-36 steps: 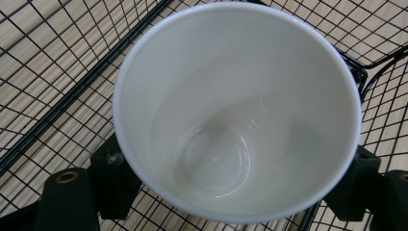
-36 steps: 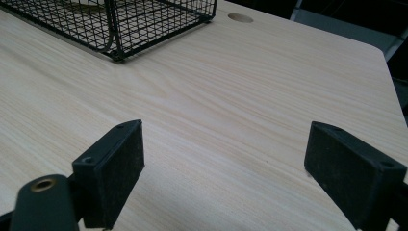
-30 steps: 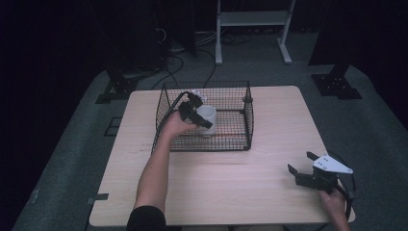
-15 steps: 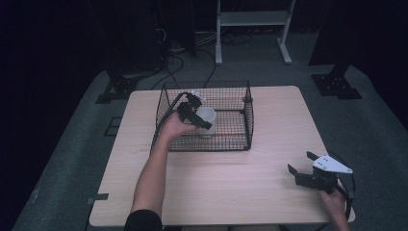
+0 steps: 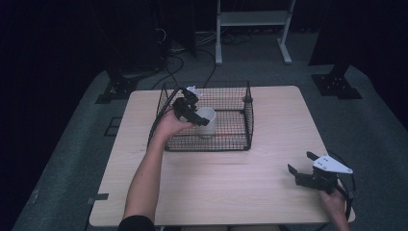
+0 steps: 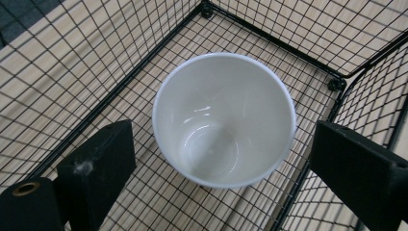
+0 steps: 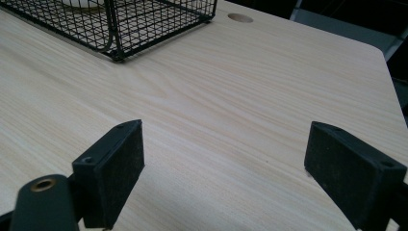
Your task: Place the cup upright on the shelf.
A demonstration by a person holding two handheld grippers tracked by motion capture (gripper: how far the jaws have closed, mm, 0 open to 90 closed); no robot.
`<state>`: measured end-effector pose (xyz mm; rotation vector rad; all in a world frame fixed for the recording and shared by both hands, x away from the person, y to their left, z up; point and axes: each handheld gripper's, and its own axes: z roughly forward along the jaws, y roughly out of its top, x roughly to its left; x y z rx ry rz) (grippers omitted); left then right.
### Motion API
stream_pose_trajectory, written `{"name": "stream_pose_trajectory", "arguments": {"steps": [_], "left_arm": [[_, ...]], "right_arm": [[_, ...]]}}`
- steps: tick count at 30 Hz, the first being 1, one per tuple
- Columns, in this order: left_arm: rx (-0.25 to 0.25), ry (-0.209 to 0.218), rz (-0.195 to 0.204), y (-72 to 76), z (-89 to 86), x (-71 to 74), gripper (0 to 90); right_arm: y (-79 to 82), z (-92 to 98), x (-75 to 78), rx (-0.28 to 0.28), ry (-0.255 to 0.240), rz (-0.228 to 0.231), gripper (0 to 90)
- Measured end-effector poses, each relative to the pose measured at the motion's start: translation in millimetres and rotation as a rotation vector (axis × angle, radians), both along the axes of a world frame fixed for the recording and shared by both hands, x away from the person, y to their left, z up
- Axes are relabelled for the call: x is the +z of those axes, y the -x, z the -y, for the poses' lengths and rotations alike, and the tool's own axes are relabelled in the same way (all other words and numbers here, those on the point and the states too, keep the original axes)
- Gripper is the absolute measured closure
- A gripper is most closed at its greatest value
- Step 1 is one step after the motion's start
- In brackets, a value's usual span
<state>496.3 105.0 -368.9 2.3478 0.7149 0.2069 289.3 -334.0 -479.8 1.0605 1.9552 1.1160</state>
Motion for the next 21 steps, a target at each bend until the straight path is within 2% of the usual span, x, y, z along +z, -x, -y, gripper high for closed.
{"name": "stream_pose_trajectory", "arguments": {"steps": [4, 12, 21], "left_arm": [[-0.005, -0.01, 0.031, 8.3, -1.7, 8.5, 8.1], [-0.013, -0.013, 0.059, 21.4, -4.9, 20.9, 8.0], [-0.033, 0.019, 0.079, 35.9, -4.6, 25.0, 8.1]], "right_arm": [[0.0, 0.1, 0.0, 0.0, -0.002, -0.001, 13.1], [-0.2, 0.2, 0.0, -0.002, -0.001, -0.001, 13.1], [-0.2, 0.4, 0.0, -0.005, -0.004, -0.001, 13.1]]}}
